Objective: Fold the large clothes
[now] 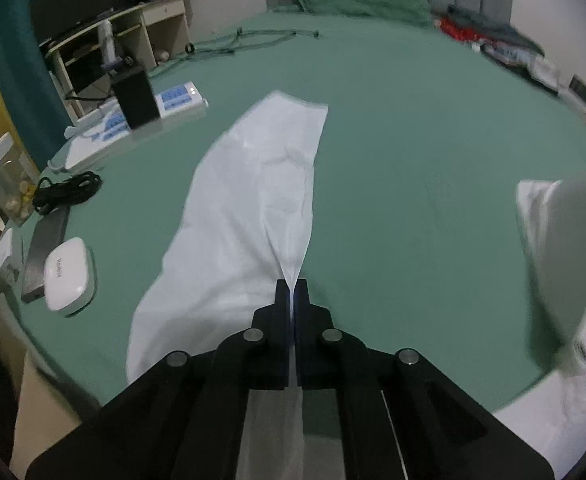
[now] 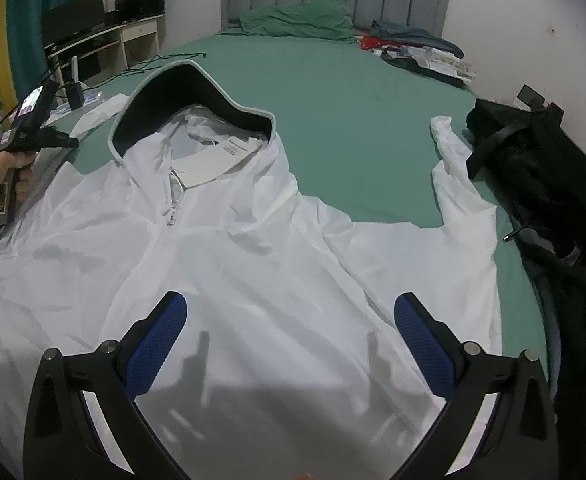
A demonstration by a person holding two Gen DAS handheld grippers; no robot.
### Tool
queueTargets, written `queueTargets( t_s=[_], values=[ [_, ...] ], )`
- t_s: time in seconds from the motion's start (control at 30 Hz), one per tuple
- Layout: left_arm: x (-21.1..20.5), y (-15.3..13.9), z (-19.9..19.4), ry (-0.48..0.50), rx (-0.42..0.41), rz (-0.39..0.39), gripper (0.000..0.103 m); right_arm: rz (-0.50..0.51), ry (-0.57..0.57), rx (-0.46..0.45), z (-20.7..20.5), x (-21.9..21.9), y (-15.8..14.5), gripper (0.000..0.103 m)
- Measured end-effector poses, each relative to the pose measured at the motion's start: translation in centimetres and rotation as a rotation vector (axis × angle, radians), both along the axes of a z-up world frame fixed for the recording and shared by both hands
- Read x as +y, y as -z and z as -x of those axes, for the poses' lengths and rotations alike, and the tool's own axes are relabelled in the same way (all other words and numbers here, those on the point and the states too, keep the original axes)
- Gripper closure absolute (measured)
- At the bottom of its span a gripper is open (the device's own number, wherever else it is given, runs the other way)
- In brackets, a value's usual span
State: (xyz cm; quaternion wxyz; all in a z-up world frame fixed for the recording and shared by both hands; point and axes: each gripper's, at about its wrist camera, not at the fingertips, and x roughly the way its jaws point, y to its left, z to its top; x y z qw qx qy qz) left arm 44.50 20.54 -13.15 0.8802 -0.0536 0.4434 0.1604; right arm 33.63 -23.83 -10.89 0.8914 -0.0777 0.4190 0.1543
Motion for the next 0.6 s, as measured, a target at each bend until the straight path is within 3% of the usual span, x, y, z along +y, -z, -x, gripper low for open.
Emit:
queueTargets(
  t_s=[0.1,0.2,0.33,0.5,0.6],
  values=[
    [-1.3,-3.7,2.3,0.01,-0.098,0.011,0.101,-0.023,-0.001,-0.017,0.4,-0.8,-1.5,0.001],
    [-4.1,-8.6,5.0,0.049,-0.181,0.073,0.101,-0.042,0.009,-0.015,0.7,-2.0,-2.9,0.001],
    [-10.5,-13.1,7.7,0.165,-0.248,0.131,0.101,-0.116,0.045,-0.026,1.6,-4.5,-5.4,0.001],
    [-20.2,-15.0,9.9,0.298,-0.255,0.195,0.101,-0.181,0.098,-0.073,2.8,-8.0,-7.7,0.001],
    [-26.8,-12.8,11.3,0.394,-0.185,0.228,0.101,-0.227,0.138,-0.078,3.3,-10.5,-8.0,0.001]
  ],
)
